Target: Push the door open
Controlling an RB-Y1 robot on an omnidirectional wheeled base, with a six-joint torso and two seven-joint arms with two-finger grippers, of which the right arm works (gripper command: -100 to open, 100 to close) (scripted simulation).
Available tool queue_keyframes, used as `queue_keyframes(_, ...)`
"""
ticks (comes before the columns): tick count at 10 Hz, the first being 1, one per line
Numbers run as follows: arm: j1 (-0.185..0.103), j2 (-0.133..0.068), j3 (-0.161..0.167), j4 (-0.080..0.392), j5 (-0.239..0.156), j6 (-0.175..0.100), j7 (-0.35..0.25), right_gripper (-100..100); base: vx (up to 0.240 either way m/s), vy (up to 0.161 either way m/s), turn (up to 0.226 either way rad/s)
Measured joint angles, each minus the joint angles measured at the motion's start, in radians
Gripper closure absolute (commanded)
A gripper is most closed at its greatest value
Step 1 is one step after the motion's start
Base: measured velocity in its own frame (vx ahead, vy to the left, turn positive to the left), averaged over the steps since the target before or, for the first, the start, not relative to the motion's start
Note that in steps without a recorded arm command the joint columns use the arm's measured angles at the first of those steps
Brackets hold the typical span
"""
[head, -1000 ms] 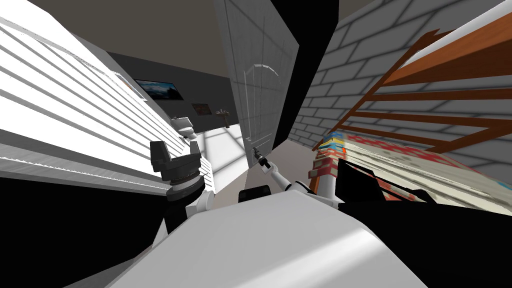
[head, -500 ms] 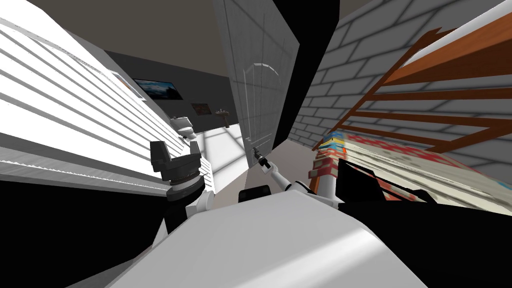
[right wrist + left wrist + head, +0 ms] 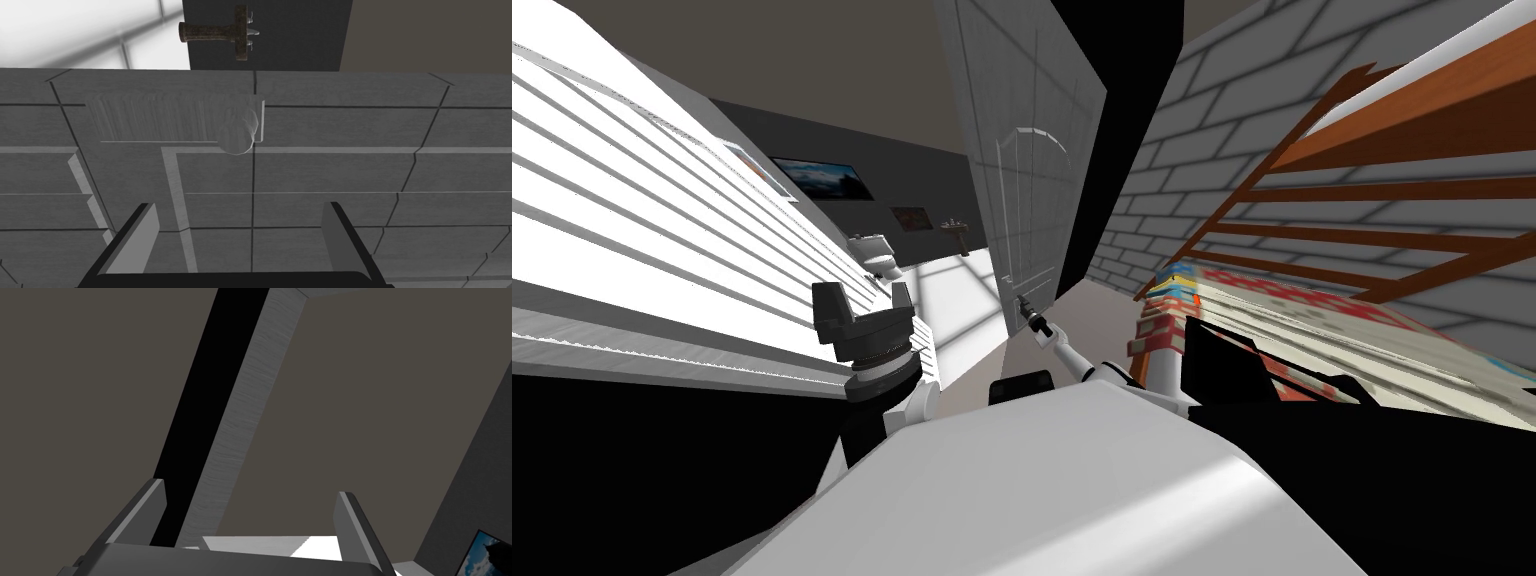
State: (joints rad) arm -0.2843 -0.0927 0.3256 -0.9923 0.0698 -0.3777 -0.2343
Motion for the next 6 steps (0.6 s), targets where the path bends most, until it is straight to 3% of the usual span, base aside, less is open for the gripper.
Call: queue_keyframes(6, 0.001, 0.0, 0.002, 0.0, 0.0, 0.0, -0.001, -100, 0.001, 0.0, 0.001)
